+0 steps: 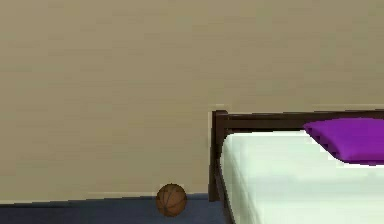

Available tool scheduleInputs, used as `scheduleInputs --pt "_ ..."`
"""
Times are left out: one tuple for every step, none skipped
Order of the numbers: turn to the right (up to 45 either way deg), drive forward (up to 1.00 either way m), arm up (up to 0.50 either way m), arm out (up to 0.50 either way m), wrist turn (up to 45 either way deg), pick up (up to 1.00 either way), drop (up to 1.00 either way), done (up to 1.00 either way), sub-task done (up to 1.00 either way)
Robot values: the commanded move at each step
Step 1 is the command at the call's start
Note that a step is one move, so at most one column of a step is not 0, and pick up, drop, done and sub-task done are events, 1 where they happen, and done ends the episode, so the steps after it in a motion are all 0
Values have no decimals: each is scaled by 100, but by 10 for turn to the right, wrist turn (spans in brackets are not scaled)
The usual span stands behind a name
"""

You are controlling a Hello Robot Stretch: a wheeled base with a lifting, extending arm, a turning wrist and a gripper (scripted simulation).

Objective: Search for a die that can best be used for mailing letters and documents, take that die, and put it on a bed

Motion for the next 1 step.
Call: scheduleInputs --pt "0 0 -14 0 0 0 0 0 0"
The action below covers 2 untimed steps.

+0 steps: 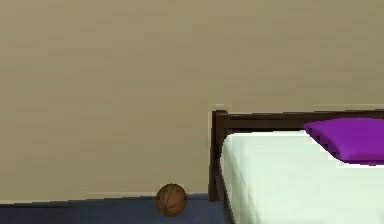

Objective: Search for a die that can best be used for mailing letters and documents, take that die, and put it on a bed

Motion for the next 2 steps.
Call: scheduleInputs --pt "0 0 -32 0 0 0 0 0 0" --pt "0 0 0 0 0 0 100 0 0"
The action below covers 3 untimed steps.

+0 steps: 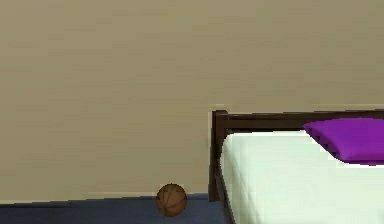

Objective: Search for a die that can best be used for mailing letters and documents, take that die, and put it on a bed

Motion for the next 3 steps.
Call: scheduleInputs --pt "0 0 10 0 0 0 0 0 0" --pt "0 0 0 -8 0 0 0 0 0" --pt "0 0 0 0 0 0 0 100 0"
